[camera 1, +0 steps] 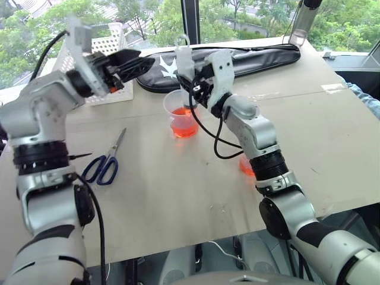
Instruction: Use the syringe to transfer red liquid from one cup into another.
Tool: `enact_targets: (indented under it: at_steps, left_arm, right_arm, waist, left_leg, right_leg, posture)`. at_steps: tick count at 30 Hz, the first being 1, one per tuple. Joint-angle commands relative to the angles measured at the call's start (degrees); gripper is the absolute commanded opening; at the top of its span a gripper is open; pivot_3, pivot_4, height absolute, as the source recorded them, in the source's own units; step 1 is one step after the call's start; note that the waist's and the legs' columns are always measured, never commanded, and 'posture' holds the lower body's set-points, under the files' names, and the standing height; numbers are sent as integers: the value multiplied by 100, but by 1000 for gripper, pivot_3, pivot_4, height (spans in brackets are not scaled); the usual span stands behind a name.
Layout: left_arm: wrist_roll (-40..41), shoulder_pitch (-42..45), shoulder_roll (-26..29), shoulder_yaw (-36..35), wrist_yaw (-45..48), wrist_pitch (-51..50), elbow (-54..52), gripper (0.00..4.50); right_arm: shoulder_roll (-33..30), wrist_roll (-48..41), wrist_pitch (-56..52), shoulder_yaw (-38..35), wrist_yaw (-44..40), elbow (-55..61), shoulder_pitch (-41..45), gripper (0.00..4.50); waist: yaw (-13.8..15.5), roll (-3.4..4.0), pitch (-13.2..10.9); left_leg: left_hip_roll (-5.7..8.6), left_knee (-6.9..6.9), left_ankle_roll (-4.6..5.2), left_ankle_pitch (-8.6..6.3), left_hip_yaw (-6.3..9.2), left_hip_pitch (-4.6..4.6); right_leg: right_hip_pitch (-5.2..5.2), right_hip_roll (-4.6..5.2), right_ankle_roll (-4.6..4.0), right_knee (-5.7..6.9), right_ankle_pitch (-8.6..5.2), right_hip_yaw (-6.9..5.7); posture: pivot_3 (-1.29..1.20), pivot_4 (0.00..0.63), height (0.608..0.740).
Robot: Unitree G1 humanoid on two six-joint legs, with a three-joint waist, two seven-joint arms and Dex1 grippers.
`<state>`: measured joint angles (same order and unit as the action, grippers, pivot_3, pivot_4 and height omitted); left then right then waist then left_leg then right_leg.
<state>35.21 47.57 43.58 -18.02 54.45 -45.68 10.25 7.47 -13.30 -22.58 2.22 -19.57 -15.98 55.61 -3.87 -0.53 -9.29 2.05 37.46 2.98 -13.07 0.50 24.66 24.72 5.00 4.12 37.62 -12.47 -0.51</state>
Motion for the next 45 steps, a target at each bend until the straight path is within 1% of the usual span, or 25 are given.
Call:
enact_targets:
  at_steps: [1,3,5,6,10,12,16,22,23,26,30,34,36,41,45]
  left_arm:
    - [176,-210,6,-357,-419,-37,-419,3390]
    - [223,-334,-26,-411,-556,-26,-497,3390]
    - [272,-470,-50,-440,-636,-29,-608,3390]
    - [301,-530,-67,-462,-686,-50,-650,3390]
    - [392,-761,-106,-487,-800,-50,-780,3390]
    - [418,-819,-123,-475,-845,-27,-815,3390]
    - [473,-852,-168,-445,-924,-32,-849,3390]
    - [540,-903,-159,-441,-971,-51,-916,3390]
    - [548,-911,-160,-432,-981,-46,-924,3390]
    - [583,-913,-184,-404,-1011,-64,-967,3390]
    - [633,-905,-182,-410,-1033,-85,-977,3390]
    - [650,-887,-187,-414,-1081,-60,-959,3390]
    - [667,-881,-212,-409,-1112,-63,-992,3390]
    - [776,-794,-297,-365,-1111,-106,-1054,3390]
    - [921,-628,-383,-237,-1032,-155,-1064,3390]
  right_arm:
    - [4,-138,-80,-10,-27,323,-53,1460]
    - [111,-406,-180,-168,-40,357,-116,1460]
    - [287,-882,-328,-564,83,314,-119,1460]
    - [286,-969,-327,-664,153,240,-104,1460]
    - [212,-1037,-94,-728,196,145,8,1458]
    - [115,-843,111,-580,129,71,66,1458]
    - [238,-1022,180,-715,225,-68,145,1458]
    - [227,-1012,363,-576,128,-107,275,1458]
    - [274,-1109,333,-616,127,-92,302,1458]
    - [489,-1763,25,-976,267,-32,414,1458]
    - [300,-1482,219,-664,157,-176,380,1458]
    - [303,-1523,266,-684,212,-230,410,1458]
    - [375,-1756,220,-876,323,-239,469,1458]
    - [317,-2264,-64,-1209,538,-23,683,1458]
    - [141,-2793,-607,-1370,732,670,730,1457]
  waist:
    - [35,-12,7]
    - [52,-16,9]
    - [61,-16,9]
    - [70,-17,10]
    - [69,-16,9]
    - [55,-16,9]
    - [49,-16,9]
    - [51,-16,9]
    - [50,-16,9]
    - [55,-16,9]
    - [47,-16,9]
    - [21,-16,9]
    - [25,-16,9]
    - [40,-16,9]
    - [58,-16,8]
  left_leg:
    - [1,2,0,0,1,-2]
    - [2,6,-1,1,0,-2]
    - [2,7,-2,2,0,-1]
    - [3,7,-2,2,0,-2]
    - [3,6,-3,2,0,-2]
    - [3,4,-4,2,0,-2]
    - [3,3,-4,2,-2,-2]
    - [3,3,-4,2,-2,-2]
    - [3,3,-4,2,-2,-2]
    - [3,3,-4,2,-1,-2]
    - [3,3,-4,2,-2,-2]
    - [3,1,-4,2,-3,-3]
    - [3,2,-4,2,-3,-2]
    - [3,1,-4,2,-2,-2]
    - [3,1,-4,2,-2,-1]
  right_leg:
    - [-2,0,0,0,0,0]
    - [-4,0,0,0,0,0]
    - [-4,0,0,2,0,1]
    - [-4,1,-1,2,0,2]
    - [-3,2,-1,2,0,2]
    - [-1,1,-1,3,0,2]
    - [-1,1,0,2,0,2]
    - [-1,2,-1,2,0,3]
    - [0,2,-1,2,0,3]
    - [-1,2,-1,1,0,3]
    - [-1,2,-1,1,0,3]
    - [0,2,-1,2,0,5]
    - [0,2,-1,2,0,4]
    - [0,3,-1,1,0,4]
    - [0,3,-1,1,0,4]
  posture:
    - [0,150,724]
    - [0,150,724]
    - [0,150,724]
    - [0,150,724]
    - [0,150,724]
    - [0,150,724]
    - [0,150,724]
    - [0,150,724]
    - [0,150,724]
    - [0,150,724]
    - [0,150,724]
    - [0,150,724]
    - [0,150,724]
    - [0,150,724]
    - [0,150,724]
